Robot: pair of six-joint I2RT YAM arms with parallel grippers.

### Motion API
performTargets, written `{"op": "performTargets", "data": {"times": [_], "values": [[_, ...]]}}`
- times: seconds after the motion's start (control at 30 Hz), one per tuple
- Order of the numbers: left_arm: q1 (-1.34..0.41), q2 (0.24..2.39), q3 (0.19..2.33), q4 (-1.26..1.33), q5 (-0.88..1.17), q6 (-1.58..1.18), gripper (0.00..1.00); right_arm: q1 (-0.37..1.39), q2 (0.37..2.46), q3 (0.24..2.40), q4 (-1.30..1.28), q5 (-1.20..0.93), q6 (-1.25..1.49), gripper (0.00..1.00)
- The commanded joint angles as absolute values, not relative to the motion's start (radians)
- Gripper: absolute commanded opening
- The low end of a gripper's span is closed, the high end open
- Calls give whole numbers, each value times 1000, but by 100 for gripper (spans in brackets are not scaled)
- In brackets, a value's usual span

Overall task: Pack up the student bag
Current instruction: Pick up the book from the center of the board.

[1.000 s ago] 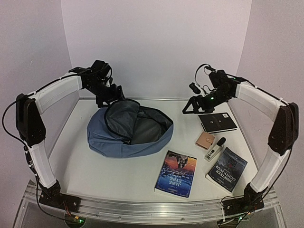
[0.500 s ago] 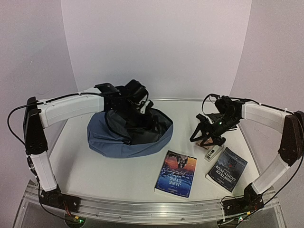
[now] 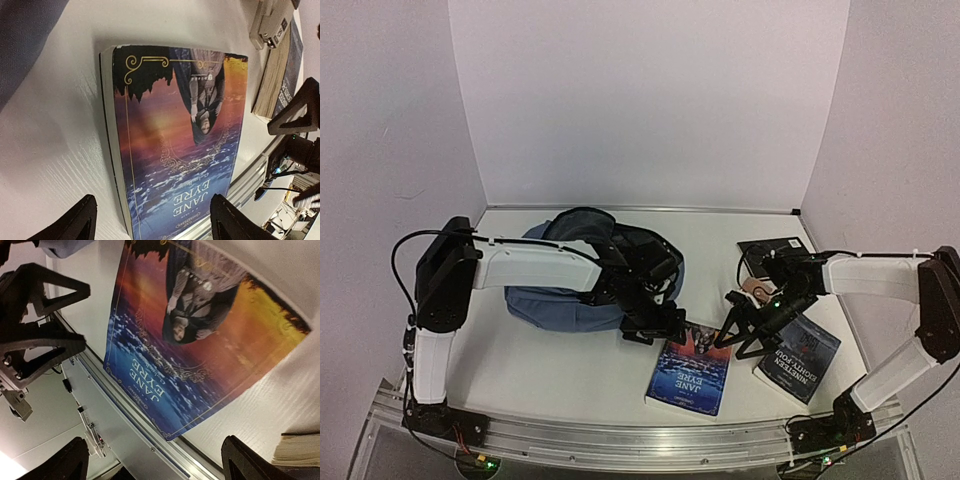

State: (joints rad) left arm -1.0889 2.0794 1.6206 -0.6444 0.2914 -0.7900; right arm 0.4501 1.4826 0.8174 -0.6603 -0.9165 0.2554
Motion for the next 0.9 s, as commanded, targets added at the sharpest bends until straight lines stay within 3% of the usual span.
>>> {"op": "performTargets", "data": {"times": [0.0,0.17,0.43,0.53,0.73,0.87], "values": [[-1109,2087,1594,-601,268,-865,78,481,1491,787,-545,-900,337,90],[-1113,2115,1569,-566,289,-884,78,481,1561,766,-526,-863,387,89],[-1147,2191,1585,-421,380,-888,73,482,1593,660,-373,-824,505,75],[-1165,2213,1629,-398,393,-862,67,482,1621,663,-369,-826,503,70],[-1182,2187,1695,-377,354,-765,34,482,1685,715,-363,-892,477,56],[-1187,2149,1730,-405,324,-716,7,482,1657,747,-364,-932,453,55]]}}
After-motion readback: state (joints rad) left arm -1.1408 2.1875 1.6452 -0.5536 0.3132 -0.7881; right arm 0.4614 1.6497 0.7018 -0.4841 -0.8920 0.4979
